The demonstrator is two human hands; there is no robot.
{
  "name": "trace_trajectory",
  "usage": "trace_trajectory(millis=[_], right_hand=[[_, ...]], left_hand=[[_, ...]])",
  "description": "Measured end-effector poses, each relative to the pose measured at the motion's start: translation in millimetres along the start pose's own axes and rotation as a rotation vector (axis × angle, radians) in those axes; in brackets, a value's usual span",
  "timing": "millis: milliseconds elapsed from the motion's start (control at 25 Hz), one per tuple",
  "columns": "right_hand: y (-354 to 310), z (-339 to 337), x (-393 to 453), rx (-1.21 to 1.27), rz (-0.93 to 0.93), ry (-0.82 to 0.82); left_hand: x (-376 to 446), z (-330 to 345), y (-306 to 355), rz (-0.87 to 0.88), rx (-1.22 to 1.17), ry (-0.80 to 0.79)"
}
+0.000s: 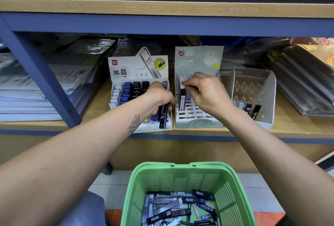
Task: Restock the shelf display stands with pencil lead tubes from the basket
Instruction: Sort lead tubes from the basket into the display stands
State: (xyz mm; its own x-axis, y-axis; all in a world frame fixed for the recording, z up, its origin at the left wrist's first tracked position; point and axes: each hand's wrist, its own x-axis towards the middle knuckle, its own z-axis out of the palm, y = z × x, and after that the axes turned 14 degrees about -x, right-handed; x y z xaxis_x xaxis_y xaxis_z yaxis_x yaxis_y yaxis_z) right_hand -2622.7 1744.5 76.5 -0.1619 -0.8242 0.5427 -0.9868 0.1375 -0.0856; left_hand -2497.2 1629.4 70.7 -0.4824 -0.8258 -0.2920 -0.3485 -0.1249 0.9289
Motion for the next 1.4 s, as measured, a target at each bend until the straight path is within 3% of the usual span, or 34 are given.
trace_trajectory(millis=[120,200,280,360,480,680,1000,1400], right_hand=[[-1,-4,-2,-0.023,0.031,-0.044],[-6,-8,-4,0.063,0.123,-0.022],[-14,-15,-3,0.3,0.258,-0.023],[-21,-22,-3,0.6,0.342,-0.158],[-25,-28,-5,0.813,0.371,-0.302],[-23,-27,-7,0.867,0.4,-0.284],[-1,-27,-10,1.024,0.568,-0.213],[33,-60,-39,1.087,0.568,-0.197]], left_hand=[[-5,-10,4,0.006,-0.042,-0.058],[-14,-20,9,-0.01,-0.162,-0.181],[-28,-28,12,-0.022,-0.249,-0.368],[-40,-32,11,0.006,-0.256,-0.507],[-50,-31,10,0.034,-0.245,-0.586],[-52,-27,9,0.038,-0.242,-0.671],[-42,-42,12,0.06,-0.379,-0.591],[-50,-3,24,0.102,-0.445,-0.512]])
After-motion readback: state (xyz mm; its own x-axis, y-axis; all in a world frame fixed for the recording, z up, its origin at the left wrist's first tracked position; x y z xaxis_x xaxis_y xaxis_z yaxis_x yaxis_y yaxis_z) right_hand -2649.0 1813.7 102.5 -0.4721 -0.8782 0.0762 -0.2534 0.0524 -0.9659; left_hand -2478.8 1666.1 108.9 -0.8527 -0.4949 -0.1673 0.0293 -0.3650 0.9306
